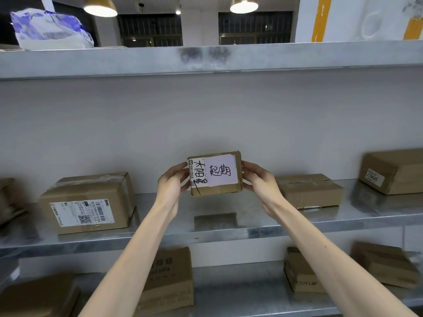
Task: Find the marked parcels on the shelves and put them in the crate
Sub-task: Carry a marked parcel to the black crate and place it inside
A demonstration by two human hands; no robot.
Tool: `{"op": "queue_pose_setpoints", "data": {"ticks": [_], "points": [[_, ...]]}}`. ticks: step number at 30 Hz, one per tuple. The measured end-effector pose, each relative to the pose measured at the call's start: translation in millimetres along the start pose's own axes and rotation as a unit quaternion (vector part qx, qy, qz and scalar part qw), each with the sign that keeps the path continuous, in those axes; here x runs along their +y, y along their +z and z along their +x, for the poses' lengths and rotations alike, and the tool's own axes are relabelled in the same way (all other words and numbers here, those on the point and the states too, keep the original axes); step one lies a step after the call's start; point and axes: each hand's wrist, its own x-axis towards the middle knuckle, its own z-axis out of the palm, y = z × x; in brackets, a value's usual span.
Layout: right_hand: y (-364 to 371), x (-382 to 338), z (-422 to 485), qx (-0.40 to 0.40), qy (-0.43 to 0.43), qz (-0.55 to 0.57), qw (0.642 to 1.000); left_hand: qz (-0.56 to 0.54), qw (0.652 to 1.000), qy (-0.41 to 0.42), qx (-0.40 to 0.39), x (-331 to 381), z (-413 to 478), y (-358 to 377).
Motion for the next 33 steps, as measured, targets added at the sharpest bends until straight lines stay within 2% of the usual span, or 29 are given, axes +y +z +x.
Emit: {"op": "queue_pose_setpoints", "data": {"ticks": [14,21,27,33], "points": [[0,-1,-8,-0.001,-0.013,-0.023,1.000,0.039,0.999,0.022,-0.008,0,-11,3],[-25,-18,-20,0.040,-0.041,-0.022,0.998,0.029,0.997,0.068,-0.016,0,-22,42],[-80,-40,-38,0.098,-0.066,-0.063,0.991,-0.007,0.995,0.074,-0.070,-1,-37,97],[-134,-60,-80,0.200,-0.072,-0.072,0.974,-0.015,0.984,0.052,-0.172,-13,-57,156]]}}
